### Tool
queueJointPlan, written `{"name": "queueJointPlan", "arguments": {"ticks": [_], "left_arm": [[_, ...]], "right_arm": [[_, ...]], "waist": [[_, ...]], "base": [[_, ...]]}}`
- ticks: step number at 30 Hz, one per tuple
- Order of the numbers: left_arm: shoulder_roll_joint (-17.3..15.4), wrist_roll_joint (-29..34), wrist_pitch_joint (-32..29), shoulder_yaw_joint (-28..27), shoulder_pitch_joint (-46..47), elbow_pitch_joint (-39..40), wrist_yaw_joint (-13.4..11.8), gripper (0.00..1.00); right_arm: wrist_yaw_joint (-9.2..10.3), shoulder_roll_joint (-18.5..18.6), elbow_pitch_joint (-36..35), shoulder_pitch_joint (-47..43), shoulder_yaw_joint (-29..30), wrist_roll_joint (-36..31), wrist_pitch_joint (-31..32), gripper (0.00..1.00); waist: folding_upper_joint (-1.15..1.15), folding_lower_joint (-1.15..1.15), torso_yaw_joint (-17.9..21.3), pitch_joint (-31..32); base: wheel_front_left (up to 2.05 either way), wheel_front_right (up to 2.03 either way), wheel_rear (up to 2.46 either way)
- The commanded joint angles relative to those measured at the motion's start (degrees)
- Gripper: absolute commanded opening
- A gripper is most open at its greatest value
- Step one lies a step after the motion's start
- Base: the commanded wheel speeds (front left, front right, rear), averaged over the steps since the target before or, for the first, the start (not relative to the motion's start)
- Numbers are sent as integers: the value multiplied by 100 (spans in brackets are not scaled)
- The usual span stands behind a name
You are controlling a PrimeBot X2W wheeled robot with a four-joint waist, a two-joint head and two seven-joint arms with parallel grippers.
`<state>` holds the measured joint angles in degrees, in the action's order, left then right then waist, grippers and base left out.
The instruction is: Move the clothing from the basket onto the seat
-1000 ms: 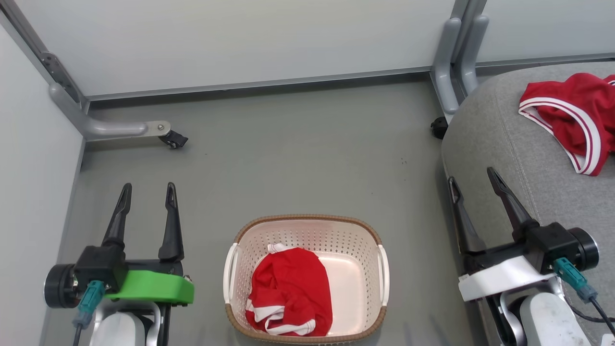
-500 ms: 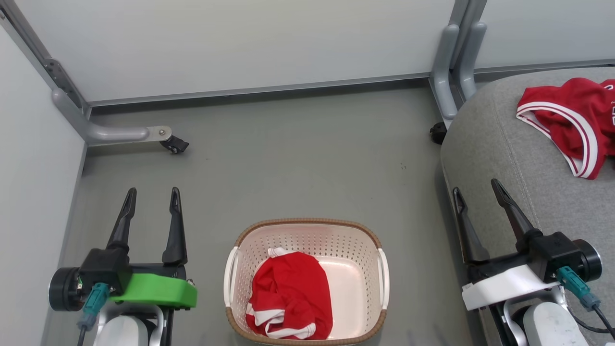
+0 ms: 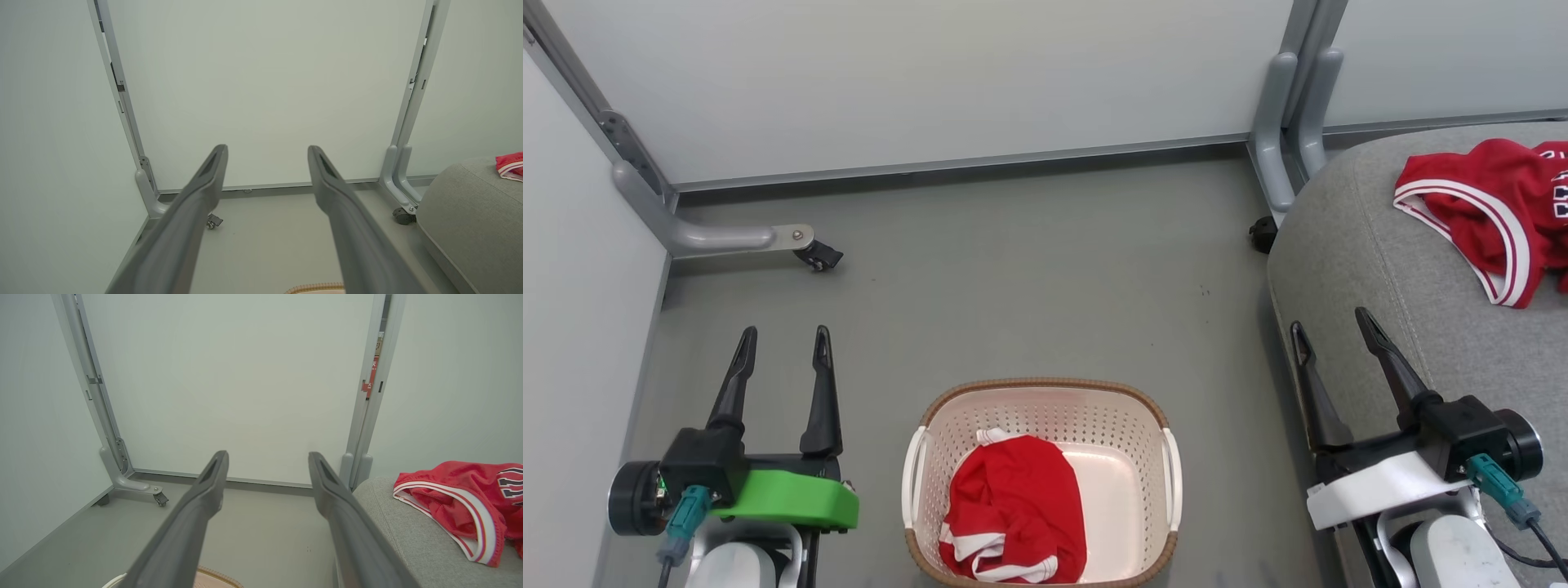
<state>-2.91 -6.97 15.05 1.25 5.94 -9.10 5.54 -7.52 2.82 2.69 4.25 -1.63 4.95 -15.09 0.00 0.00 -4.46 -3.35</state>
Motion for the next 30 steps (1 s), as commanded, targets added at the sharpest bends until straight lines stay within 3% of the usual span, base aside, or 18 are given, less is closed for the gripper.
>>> {"name": "queueJointPlan", "arguments": {"ticks": [1, 7, 14, 20, 22, 30], "left_arm": [[2, -16, 19, -5, -45, -13, -3, 100], [-16, 86, 19, 109, 276, -176, 89, 100], [-351, 254, 13, 626, 972, -665, 187, 100], [-729, 145, 13, 1516, 1748, -1246, 200, 100], [-915, 62, 13, 2049, 2162, -1574, 200, 100], [-1250, -141, 13, 3218, 3086, -2502, 200, 100]], "right_arm": [[6, 15, 25, -55, 1, 21, -12, 100], [6, 14, 18, 123, -57, 33, -12, 100], [6, 15, -92, 446, -112, 6, -12, 100], [6, 14, -205, 813, -132, -95, -12, 100], [6, 14, -278, 1013, -134, -105, -12, 100], [6, 13, -458, 1459, -206, -80, -12, 100]], "waist": [[0, 0, 13, 3], [0, 0, 122, -131], [0, 0, 379, -561], [0, 0, 641, -1162], [0, 0, 776, -1500], [0, 0, 1096, -2333]], "base": [[0, 0, 0], [0, 0, 0], [0, 0, 0], [0, 0, 0], [0, 0, 0], [0, 0, 0]]}}
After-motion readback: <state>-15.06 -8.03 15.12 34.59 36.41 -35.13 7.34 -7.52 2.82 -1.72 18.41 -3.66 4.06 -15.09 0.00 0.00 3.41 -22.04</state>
